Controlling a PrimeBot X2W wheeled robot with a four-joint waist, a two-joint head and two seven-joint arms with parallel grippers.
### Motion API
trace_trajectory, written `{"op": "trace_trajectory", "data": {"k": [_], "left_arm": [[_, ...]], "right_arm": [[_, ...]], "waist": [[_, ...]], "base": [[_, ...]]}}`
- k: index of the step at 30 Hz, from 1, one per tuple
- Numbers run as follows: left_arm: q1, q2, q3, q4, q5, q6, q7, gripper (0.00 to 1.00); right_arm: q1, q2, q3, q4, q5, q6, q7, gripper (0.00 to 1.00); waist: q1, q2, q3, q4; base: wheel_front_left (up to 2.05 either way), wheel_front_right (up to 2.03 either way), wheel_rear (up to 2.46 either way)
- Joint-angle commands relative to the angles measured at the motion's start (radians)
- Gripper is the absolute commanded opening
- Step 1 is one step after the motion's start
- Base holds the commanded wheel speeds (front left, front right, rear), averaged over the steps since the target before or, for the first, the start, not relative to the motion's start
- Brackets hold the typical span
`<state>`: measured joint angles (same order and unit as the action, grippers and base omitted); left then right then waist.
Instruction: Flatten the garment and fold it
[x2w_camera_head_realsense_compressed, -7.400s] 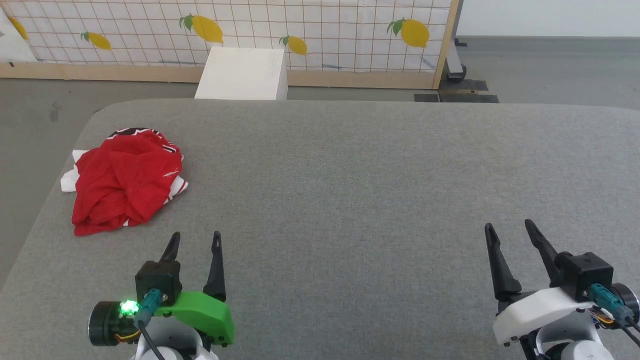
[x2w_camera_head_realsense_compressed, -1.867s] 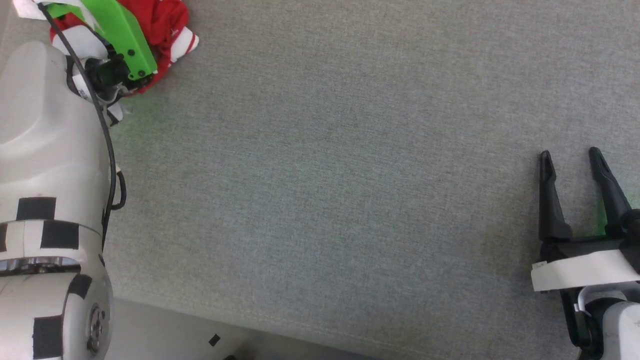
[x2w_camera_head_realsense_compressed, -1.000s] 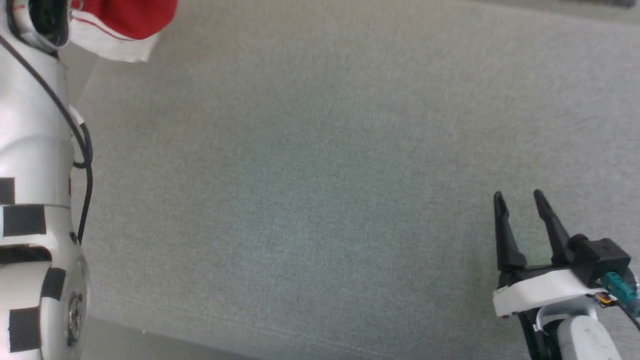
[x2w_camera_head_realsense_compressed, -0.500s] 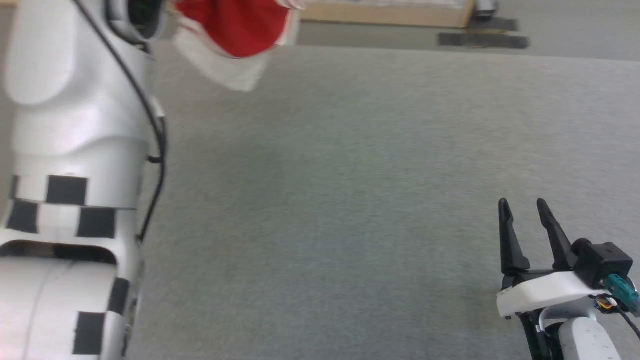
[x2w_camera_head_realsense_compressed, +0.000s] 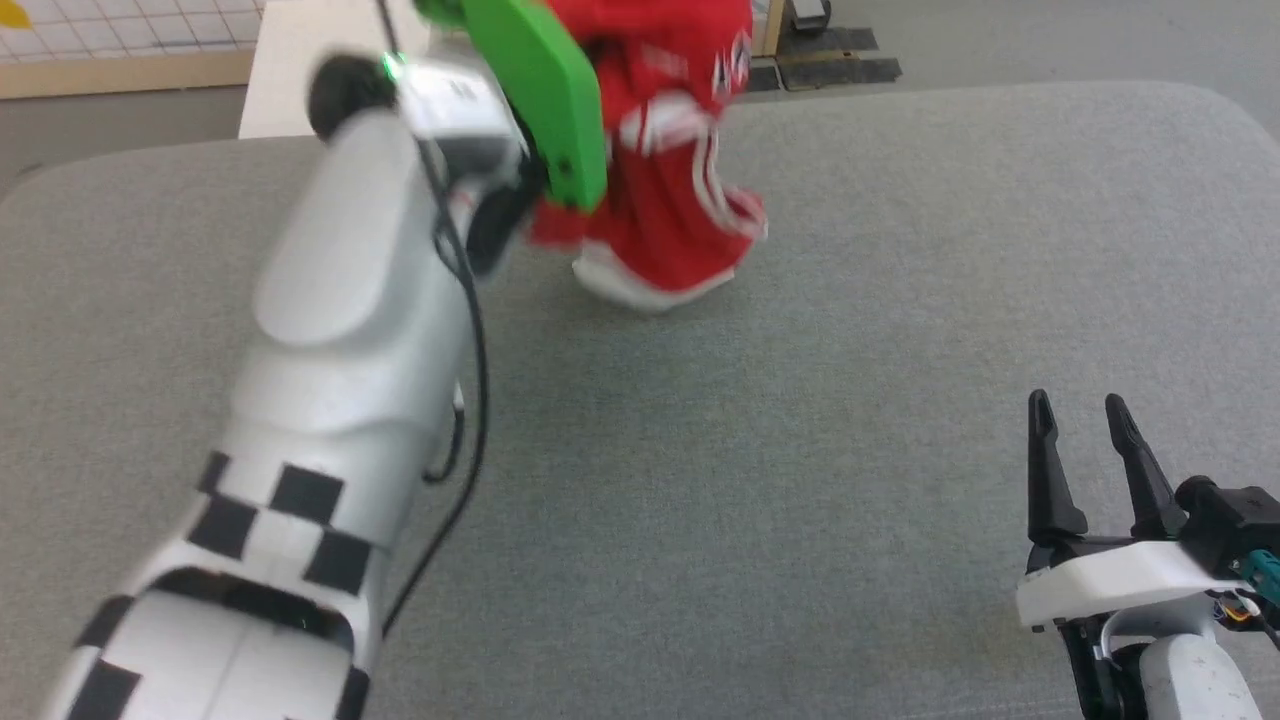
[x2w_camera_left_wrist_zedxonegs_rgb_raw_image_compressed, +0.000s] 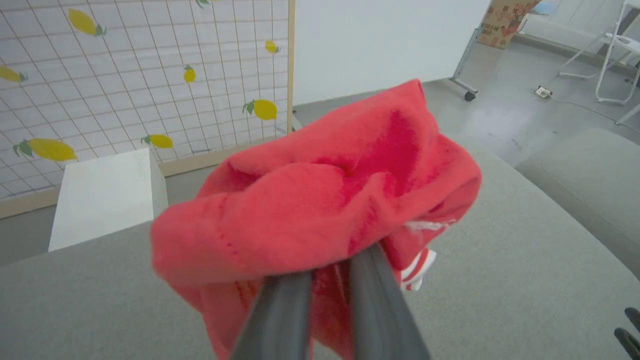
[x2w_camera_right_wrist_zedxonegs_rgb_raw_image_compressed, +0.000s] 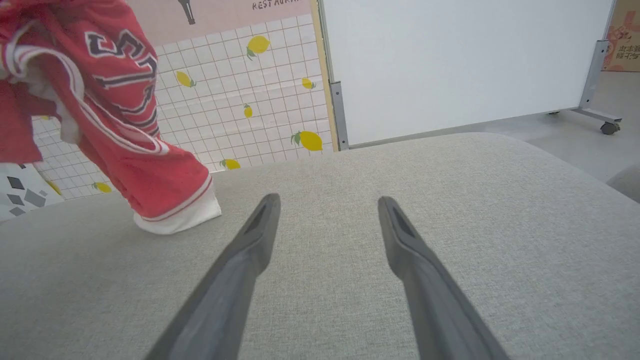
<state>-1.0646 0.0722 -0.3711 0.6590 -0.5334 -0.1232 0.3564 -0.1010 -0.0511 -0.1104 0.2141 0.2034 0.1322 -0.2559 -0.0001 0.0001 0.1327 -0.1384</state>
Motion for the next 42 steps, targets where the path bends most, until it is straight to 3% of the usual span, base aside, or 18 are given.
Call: {"op": "trace_trajectory", "data": {"k": [1,8,13,14,15,21,26,35,42], "left_arm": [[0.091,-0.002,-0.069,0.071,0.035,-0.006,0.037,0.0],[0.263,-0.015,-0.172,0.222,0.011,-0.007,0.167,0.0],[0.323,-0.02,-0.199,0.248,-0.047,-0.007,0.236,0.0],[0.324,-0.021,-0.195,0.24,-0.063,-0.007,0.235,0.31],[0.323,-0.021,-0.192,0.232,-0.078,-0.007,0.236,1.0],[0.296,-0.022,-0.131,0.12,-0.213,-0.006,0.223,1.0],[0.285,-0.014,-0.01,-0.01,-0.322,0.016,0.154,1.0],[0.388,0.131,0.153,-0.202,-0.256,0.052,-0.22,1.0],[0.564,0.242,0.192,-0.313,-0.101,0.105,-0.494,1.0]], "right_arm": [[-0.005,0.001,0.009,-0.007,0.015,-0.002,-0.006,1.0],[-0.007,0.001,0.004,-0.01,0.019,-0.002,-0.006,1.0],[-0.005,0.001,-0.005,-0.008,0.017,-0.002,-0.006,1.0],[-0.005,0.001,-0.005,-0.008,0.018,-0.002,-0.006,1.0],[-0.004,0.001,-0.005,-0.007,0.018,-0.002,-0.006,1.0],[0.011,0.001,-0.001,0.006,0.023,-0.002,-0.006,1.0],[0.033,0.001,0.003,0.016,0.027,-0.002,-0.006,1.0],[0.058,0.001,-0.002,0.015,0.035,-0.002,-0.006,1.0],[0.069,0.001,-0.012,0.009,0.036,-0.002,-0.006,1.0]], "waist": [[0.0001,-0.0001,0.036,-0.02],[0.0001,-0.0001,0.061,-0.031],[0.0001,-0.0001,0.058,-0.025],[0.0001,-0.0001,0.055,-0.02],[0.0001,-0.0001,0.051,-0.016],[0.0001,-0.0001,0.0,0.017],[0.0001,-0.0001,-0.06,0.052],[0.0001,-0.0001,-0.124,0.105],[0.0001,-0.0001,-0.132,0.132]], "base": [[0.0,0.0,0.0],[0.0,0.0,0.0],[0.0,0.0,0.0],[0.0,0.0,0.0],[0.0,0.0,0.0],[0.0,0.0,0.0],[0.0,0.0,0.0],[0.0,0.0,0.0],[0.0,0.0,0.0]]}}
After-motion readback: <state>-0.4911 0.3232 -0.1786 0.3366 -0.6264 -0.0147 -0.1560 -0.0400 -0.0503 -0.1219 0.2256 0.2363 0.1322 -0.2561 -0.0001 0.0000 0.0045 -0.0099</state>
